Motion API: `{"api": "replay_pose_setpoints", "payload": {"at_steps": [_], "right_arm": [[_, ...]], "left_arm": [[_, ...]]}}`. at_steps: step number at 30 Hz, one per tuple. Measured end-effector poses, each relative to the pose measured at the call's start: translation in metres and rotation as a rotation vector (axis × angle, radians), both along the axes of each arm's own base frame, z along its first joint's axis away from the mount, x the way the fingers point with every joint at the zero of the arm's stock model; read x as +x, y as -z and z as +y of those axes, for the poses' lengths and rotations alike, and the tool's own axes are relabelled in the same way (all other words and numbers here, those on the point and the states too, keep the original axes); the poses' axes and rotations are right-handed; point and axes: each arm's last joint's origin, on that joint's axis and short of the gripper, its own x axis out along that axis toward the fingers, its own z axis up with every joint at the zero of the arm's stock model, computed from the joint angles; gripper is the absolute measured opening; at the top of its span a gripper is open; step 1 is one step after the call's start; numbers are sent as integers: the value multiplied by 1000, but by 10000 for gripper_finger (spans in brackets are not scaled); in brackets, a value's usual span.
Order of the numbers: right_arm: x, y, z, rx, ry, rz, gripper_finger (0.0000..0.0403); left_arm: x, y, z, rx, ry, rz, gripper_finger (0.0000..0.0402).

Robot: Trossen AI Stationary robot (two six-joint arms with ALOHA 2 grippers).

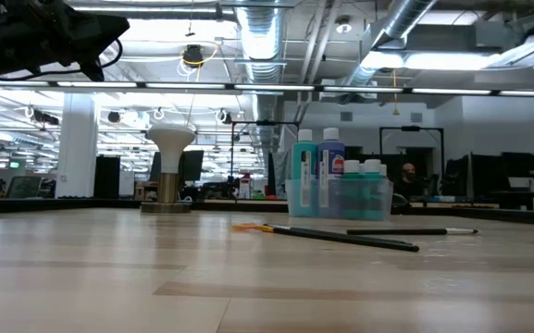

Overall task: Pick & Place Paint Supplies
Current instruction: Put the right black paint brush into the green cup

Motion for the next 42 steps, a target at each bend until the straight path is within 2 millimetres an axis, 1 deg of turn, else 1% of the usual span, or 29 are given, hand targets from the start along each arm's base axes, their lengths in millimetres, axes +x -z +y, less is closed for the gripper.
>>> {"api": "replay_pose_setpoints", "payload": {"at_steps": [4,9,12,17,19,24,26,32,38,42], "right_arm": [[11,9,11,14,-27,20,0],[28,25,23,44,-81,11,0],[37,37,28,66,-122,-3,0],[45,60,33,76,-184,3,0],[46,68,33,81,-201,4,0],[46,81,31,108,-208,17,0],[44,83,28,108,-201,29,0],[37,82,21,104,-172,50,0],[31,94,10,113,-129,112,0],[30,101,5,125,-125,104,0]], "left_arm": [[0,0,0,0,0,-2,2],[0,0,0,1,0,-4,2],[0,0,0,1,0,-5,2],[0,0,0,1,0,-5,2],[0,0,0,1,0,-5,2],[0,0,0,1,0,-5,2],[0,-1,0,1,0,-5,2],[0,0,0,1,0,-5,2],[0,0,0,1,0,-5,2],[0,0,0,1,0,-5,2]]}}
